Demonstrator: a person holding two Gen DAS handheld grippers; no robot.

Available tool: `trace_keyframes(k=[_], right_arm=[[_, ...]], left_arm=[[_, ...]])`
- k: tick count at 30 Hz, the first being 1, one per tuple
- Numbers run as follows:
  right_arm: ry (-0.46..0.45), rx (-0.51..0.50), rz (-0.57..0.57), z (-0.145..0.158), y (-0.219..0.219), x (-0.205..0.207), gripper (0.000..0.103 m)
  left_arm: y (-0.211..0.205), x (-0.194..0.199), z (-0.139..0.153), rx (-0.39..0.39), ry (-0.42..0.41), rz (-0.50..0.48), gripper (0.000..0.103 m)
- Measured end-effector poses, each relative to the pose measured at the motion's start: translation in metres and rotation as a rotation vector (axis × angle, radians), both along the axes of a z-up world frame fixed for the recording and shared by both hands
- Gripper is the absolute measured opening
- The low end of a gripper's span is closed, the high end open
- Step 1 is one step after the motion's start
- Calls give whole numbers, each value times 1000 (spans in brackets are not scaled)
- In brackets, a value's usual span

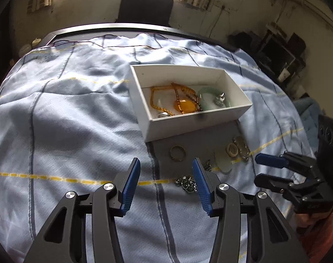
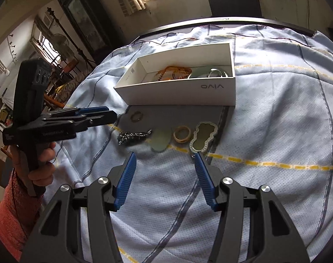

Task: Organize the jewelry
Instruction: 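Grasp the silver-framed jade pendant with the right tool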

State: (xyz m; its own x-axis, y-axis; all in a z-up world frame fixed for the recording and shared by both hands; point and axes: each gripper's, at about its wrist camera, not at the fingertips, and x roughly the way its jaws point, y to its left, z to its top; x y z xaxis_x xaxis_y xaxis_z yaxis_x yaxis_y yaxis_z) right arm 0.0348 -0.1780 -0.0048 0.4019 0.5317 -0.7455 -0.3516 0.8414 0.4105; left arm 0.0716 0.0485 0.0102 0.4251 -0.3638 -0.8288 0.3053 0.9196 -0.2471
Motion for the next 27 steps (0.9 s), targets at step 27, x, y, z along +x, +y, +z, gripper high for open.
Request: trace_keyframes(k=[27], right_arm=[[-76,-140,-9,-2,-13,-8,58]], left_arm=[[2,-46,5,233,-230,20,85]])
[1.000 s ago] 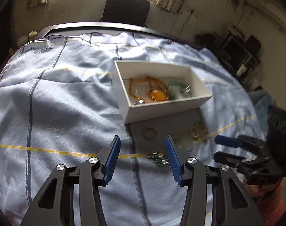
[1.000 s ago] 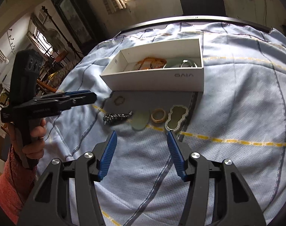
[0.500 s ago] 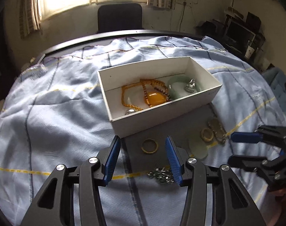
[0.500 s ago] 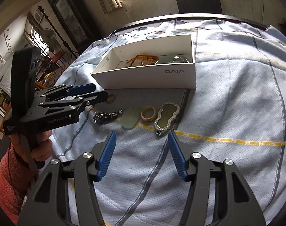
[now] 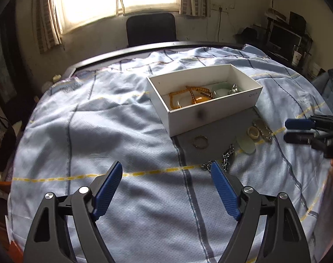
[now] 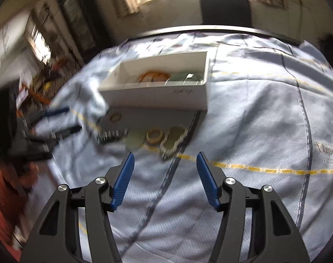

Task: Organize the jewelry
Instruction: 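Grasp the silver-framed jade pendant with the right tool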

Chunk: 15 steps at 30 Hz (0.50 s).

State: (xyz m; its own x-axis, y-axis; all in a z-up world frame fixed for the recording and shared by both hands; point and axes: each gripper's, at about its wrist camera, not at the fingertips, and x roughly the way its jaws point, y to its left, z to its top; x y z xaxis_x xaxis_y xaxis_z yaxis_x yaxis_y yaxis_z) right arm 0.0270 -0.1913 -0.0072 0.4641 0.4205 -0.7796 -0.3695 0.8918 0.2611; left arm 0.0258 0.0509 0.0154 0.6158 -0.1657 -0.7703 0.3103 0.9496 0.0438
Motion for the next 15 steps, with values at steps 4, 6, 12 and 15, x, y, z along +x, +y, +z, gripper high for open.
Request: trace_keyframes(k=[4,6,12,15], right_arm=[[-65,-111,17,-10,9,-4,58],[-60,-86,20,-12,10,2,58],[-63,-115,36,-14,21,20,56],[-75,-184,52,-16,28,24,50]], left_arm=[[1,-2,-4,21,-6,-3,87],[1,-1,-6,20,1,-5,88],[0,1,-14,33,16,1,88],[0,1,-15,30,24,-2,89]])
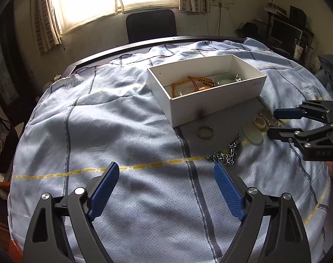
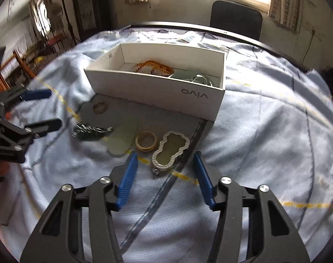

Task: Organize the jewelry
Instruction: 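Grasp the silver-framed jade pendant with the right tool, then grasp the gold ring with the left tool while the right tool holds the pendant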

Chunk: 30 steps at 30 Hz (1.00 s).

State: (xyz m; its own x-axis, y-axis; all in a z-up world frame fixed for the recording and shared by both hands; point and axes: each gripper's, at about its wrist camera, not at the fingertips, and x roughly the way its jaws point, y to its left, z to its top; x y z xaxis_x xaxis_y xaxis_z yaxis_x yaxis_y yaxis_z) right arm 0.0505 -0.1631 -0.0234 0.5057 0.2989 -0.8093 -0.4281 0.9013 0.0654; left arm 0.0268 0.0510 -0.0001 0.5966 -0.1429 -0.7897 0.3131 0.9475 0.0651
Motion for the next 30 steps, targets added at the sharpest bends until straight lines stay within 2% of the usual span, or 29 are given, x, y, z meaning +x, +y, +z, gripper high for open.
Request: trace_keyframes(k=[9,11,13,20,25,30], right_arm=[[2,3,43,-1,-5,6,43],[-17,-9,46,0,-2,2,28],[-38,-37,48,1,4,-3,21],[-39,-3,55,10,3,-22,21],[6,79,45,22,-5,-53,21],[63,167,71,14,-6,-86,21]], left_arm=[[3,4,-4,-14,24,8,91],[3,4,-3,-14,22,10,91],[4,4,-4,-13,21,12,91],[5,4,-3,-14,16,13,91],[3,1,1,-18,5,0,92],[-10,-1,2,-14,-9,-29,92]])
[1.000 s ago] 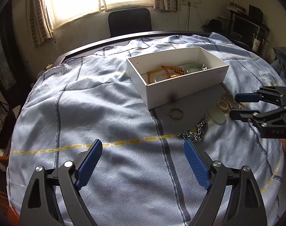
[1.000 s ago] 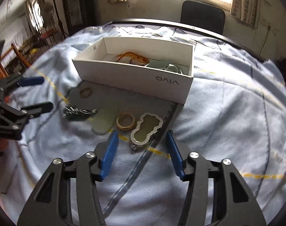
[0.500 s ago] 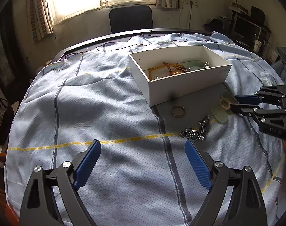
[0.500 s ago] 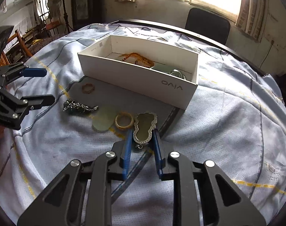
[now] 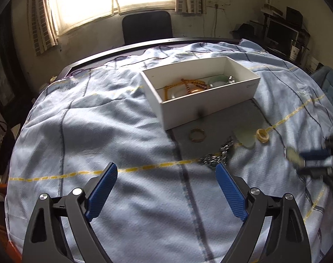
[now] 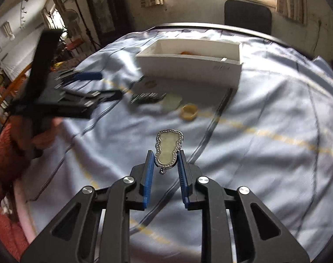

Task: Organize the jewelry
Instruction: 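Grasp the gold ring with the left tool while the right tool holds the pendant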

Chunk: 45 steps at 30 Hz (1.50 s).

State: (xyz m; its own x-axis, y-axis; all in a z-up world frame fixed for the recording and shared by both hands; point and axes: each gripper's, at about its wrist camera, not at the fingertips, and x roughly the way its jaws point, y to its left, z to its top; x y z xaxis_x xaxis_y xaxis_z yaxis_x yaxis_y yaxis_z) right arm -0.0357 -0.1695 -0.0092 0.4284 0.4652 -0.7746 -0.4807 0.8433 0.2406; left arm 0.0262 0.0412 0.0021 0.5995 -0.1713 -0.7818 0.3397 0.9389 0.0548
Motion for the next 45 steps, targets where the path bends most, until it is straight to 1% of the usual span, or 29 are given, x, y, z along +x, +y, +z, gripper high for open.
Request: trace_keyframes(k=[4,7,9,13,14,16,18,20,23,25,28,30,31,36,38,41,45], right_arm=[[33,8,35,-11,6,-3,22],[49,35,44,-10,2,-2,22],[64,61,40,-11,-2,-2,22],[58,55,42,-11,-1,-4,22],[56,53,43,-10,0,-4,22],[55,53,42,-11,-1,-5,22],[55,54,41,-11,-1,-5,22],[56,55,40,-11,-1,-5,22],[57,55,40,-12,-2,-4,22],[56,54,40,-12,-1,-4,22],[56,55,40,-12,-2,-5,22],[56,55,40,-12,-2,-5,22],[56,55,40,-12,-2,-5,22],[56,55,40,-11,-1,-5,22],[58,59,37,-11,-2,-5,22],[55,56,33,-11,-2,-5,22],[44,44,39,-10,0,-5,22]], left_arm=[[-18,10,-4,32,-1,-5,92],[-31,20,-5,50,-13,-5,91],[-36,27,-4,32,-11,0,91],[-39,39,-11,-19,17,13,91],[-39,40,-13,-25,25,17,89],[-40,43,-19,-31,43,14,82],[-39,45,-21,-40,56,7,71],[-39,43,-21,-47,51,0,65],[-41,42,-21,-37,43,-7,61],[-44,40,-21,-32,37,-20,57],[-47,37,-20,-36,32,-47,45],[-50,34,-20,-38,32,-69,32],[-52,33,-20,-36,30,-82,29],[-52,32,-21,-46,33,-86,25],[-54,30,-20,-41,29,-94,21],[-55,29,-20,-26,19,-92,21],[-50,30,-19,-51,33,-82,21]])
